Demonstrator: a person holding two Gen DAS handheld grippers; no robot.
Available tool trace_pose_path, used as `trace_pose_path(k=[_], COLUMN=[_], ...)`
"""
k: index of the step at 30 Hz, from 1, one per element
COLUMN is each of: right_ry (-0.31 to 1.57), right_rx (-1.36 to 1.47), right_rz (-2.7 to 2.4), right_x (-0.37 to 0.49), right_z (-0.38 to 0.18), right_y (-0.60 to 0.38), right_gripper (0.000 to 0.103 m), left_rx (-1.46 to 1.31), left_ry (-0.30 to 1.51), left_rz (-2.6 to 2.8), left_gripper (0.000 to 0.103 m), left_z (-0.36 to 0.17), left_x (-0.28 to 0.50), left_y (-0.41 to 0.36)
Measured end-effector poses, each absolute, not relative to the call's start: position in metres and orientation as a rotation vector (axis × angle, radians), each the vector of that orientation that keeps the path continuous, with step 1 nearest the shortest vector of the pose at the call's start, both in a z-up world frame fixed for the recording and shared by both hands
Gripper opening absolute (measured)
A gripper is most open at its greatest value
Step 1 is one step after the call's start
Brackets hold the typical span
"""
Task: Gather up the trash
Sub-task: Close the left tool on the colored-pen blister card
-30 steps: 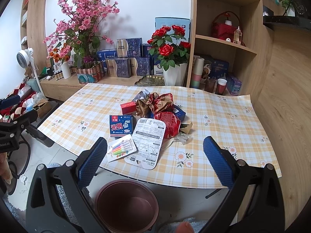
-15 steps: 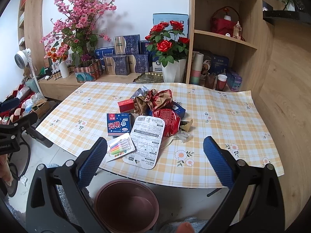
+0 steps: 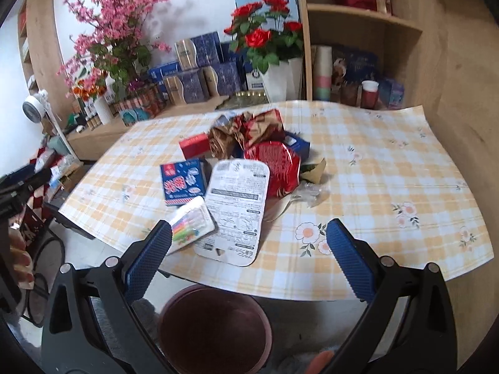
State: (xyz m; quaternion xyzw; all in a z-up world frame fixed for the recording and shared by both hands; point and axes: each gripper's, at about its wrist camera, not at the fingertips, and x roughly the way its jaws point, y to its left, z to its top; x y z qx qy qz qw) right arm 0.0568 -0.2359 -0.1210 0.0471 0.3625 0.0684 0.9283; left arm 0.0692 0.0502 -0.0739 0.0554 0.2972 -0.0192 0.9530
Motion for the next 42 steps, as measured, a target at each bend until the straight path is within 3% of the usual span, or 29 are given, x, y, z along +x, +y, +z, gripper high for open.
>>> trace_pose_path(k=[11,12,13,15,21,24,31,32,33,35,37,38,42], right_ry=[0.864,0.882,0.895,0.912,0.923,0.922,0.923,0.921,0.909,0.904,0.898,0.890,0.893], right_rx=[0.104,0.121,0.128,0.137,0.162,0.161,0.186,0.193,0.208,0.236,0.270,0.285,0.308], right_rz=[0.133,0.137,0.136,0.136,0.159,0.176,0.208,0.216,0.232,0.256,0.280,0.297,0.343], right_x=[0.112,0.116,0.118,0.121,0.122,0.122,0.130,0.132,0.134,0.138,0.143,0.146,0.160], right_z=[-0.180,-0.185,-0.189,-0.197,-0.206,-0.208,-0.218,-0.219,-0.220,-0.223,-0.226,-0.227,-0.236], right_y=[-0.236,-0.239,-0.240,-0.243,-0.249,-0.249,-0.248,-0.247,-0.247,-0.246,-0.245,-0.244,-0.240], right_gripper=[0.097,0.097,0.097,0.097,0.097,0.097,0.097,0.096,0.088,0.080,0.079,0.076,0.061], left_rx=[0.106,0.116,0.126,0.162,0.236,0.243,0.250,0.275,0.285,0.270,0.246,0.229,0.107], left_ry=[0.809,0.815,0.822,0.844,0.828,0.834,0.870,0.865,0.863,0.868,0.867,0.864,0.900], left_rz=[-0.297,-0.326,-0.365,-0.421,-0.561,-0.572,-0.599,-0.587,-0.588,-0.603,-0.611,-0.615,-0.612], left_gripper=[0.096,0.085,0.064,0.053,0.053,0.066,0.066,0.066,0.066,0.054,0.049,0.039,0.037], left_z=[-0.164,-0.171,-0.177,-0.191,-0.206,-0.214,-0.234,-0.237,-0.239,-0.242,-0.242,-0.241,-0.237], left_x=[0.129,0.131,0.134,0.143,0.161,0.171,0.179,0.178,0.177,0.178,0.176,0.174,0.173], left_y=[0.019,0.014,0.007,-0.007,-0.039,-0.045,-0.050,-0.053,-0.055,-0.053,-0.049,-0.047,-0.034])
